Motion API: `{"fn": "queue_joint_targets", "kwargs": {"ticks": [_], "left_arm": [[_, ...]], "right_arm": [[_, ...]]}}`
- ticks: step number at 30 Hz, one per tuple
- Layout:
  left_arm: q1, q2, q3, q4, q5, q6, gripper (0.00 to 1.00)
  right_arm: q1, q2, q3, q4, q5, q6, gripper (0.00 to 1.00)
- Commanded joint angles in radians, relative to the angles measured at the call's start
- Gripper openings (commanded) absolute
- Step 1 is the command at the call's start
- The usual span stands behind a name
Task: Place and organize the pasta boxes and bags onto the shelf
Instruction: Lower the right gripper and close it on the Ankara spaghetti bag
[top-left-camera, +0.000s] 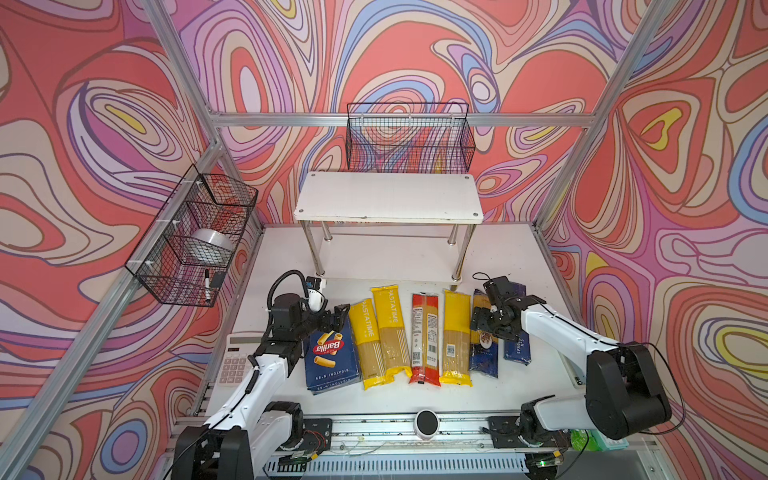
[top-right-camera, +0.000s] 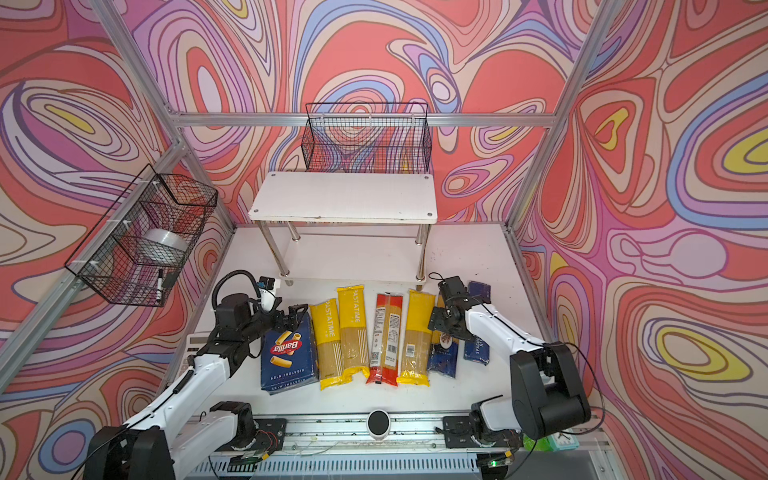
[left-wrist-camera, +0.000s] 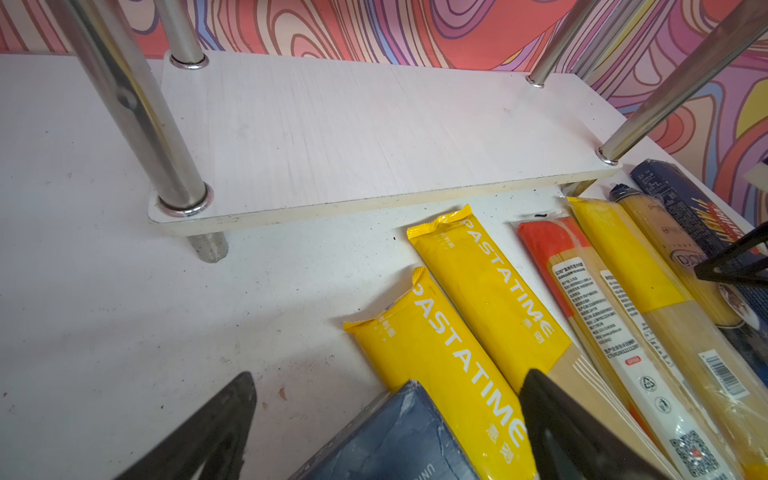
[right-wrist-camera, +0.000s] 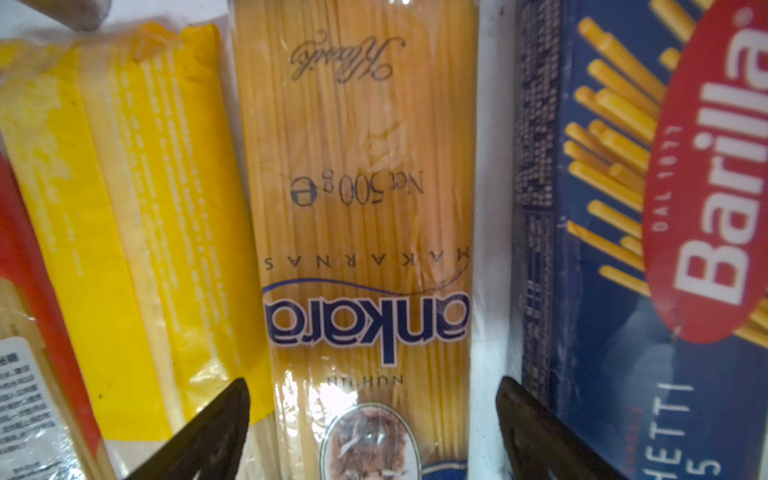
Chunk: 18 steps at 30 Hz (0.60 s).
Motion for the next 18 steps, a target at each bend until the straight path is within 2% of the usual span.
{"fn": "queue_joint_targets", "kwargs": {"ticks": [1, 18], "left_arm": [[-0.005, 0.006, 0.028, -0.01, 0.01, 0.016, 1.0], [-0.005, -0.001, 0.027, -0.012, -0.006, 0.014, 1.0]], "right_arm": [[-0.004, 0.008, 0.008, 0.002, 0.011, -0.012, 0.96], [-0.004, 0.06, 0.01, 0.041, -0.036, -0.023, 0.94]]}}
